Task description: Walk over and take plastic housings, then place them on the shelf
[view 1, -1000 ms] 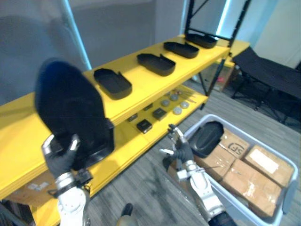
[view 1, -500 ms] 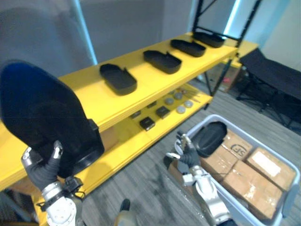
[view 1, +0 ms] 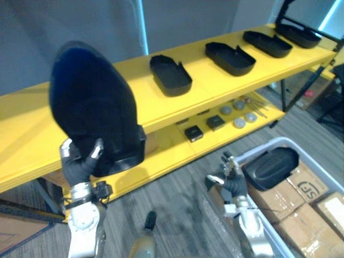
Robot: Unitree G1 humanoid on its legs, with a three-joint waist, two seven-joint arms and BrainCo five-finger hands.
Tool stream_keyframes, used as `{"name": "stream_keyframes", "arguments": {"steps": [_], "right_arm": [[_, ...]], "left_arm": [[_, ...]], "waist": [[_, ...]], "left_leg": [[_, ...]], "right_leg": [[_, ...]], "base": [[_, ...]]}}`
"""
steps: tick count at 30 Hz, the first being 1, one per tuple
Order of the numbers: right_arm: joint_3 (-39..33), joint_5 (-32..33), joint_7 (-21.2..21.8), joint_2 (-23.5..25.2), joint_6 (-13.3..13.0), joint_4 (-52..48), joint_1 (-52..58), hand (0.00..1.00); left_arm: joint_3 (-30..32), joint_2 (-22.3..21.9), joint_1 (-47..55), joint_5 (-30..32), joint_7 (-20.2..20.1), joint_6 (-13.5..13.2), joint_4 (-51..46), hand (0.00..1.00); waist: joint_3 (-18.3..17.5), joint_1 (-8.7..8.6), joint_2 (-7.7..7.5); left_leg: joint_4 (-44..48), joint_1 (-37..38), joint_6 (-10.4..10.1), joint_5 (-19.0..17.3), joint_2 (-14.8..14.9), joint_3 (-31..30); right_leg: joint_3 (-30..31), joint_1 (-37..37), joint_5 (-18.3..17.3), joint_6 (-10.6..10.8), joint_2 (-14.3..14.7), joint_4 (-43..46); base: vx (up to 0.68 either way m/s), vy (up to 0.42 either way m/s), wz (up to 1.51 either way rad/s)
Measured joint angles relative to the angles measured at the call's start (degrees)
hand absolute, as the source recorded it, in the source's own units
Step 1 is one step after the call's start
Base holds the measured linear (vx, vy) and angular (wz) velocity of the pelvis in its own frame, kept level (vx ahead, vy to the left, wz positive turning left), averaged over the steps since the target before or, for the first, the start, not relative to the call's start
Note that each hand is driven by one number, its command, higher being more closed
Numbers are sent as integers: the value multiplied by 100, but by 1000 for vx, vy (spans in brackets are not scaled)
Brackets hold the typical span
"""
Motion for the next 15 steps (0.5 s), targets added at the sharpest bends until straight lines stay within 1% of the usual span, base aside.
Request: {"name": "stream_keyframes", "arguments": {"steps": [1,3,4,5,6,7,8,9,10,11,12,14,15], "right_arm": [[-9,-70,26,-9,0,1,-13,0],[9,-257,142,-65,2,0,-65,0],[9,-259,157,-79,7,0,-48,0],[9,-258,192,-118,8,0,27,0],[30,-253,206,-170,9,0,131,0],[40,-248,214,-197,9,0,183,0],[44,-219,245,-246,9,0,263,0],[42,-170,286,-241,9,4,324,0],[40,-125,329,-208,9,5,337,0],[17,-120,373,-215,1,-1,363,0],[-5,-116,421,-196,-6,-1,389,0],[-4,-118,439,-102,-95,-1,403,0],[-10,-126,406,-20,-140,-2,398,0]], "left_arm": [[0,-19,31,0,5,0,-1,100],[-27,-139,298,-65,36,41,-10,100],[-69,-155,374,-85,36,77,-10,100],[-135,-178,534,-119,16,131,-12,100],[-163,-217,702,-120,-15,165,-27,100],[-162,-242,776,-121,-38,167,-29,100],[-155,-312,873,-128,-52,168,-32,100],[-144,-318,895,-135,-51,173,-31,100],[-118,-315,895,-138,-53,171,-37,100],[-78,-316,936,-161,-51,169,-47,100],[-13,-317,1007,-170,-53,163,-86,100],[62,-317,1034,-172,-78,153,-195,100],[114,-317,978,-174,-130,144,-309,100]], "waist": [[21,21,32],[121,36,204],[145,27,247],[194,20,334],[214,7,389],[210,-15,400],[224,-36,403],[285,-54,278],[319,-38,222],[285,11,290],[259,15,235],[200,-2,201],[206,-4,103]], "left_leg": [[26,0,-6,4,58,1],[113,28,-7,3,247,80],[145,28,0,-6,283,86],[231,21,121,-122,332,128],[286,-1,176,-234,377,270],[277,-1,176,-298,383,327],[274,-6,155,-474,396,478],[355,-18,135,-727,395,754],[535,-58,212,-739,362,879],[925,-67,242,-737,276,978],[958,-68,202,-694,188,1034],[1009,-135,223,-714,23,1049],[1081,-246,293,-764,-116,1039]], "right_leg": [[5,1,0,0,48,-5],[46,60,-18,24,227,-54],[54,69,-23,33,260,-48],[64,84,-53,14,313,-22],[56,96,-61,15,336,-12],[39,97,-62,13,332,-2],[19,96,-58,5,302,-2],[28,90,-53,-40,155,-25],[44,81,-58,-49,74,-18],[98,78,-68,-44,28,-17],[151,80,-75,-29,-52,-39],[134,89,-74,-32,-194,-101],[106,91,-73,-33,-275,-170]], "base": [[-124,-59,-2],[-187,-84,-13],[-206,-58,-8],[-168,-17,1],[-153,-8,7],[-118,3,15],[-88,30,11],[-72,60,3],[-40,99,-15],[1,96,-26],[22,88,-19],[62,80,9],[139,130,33]]}}
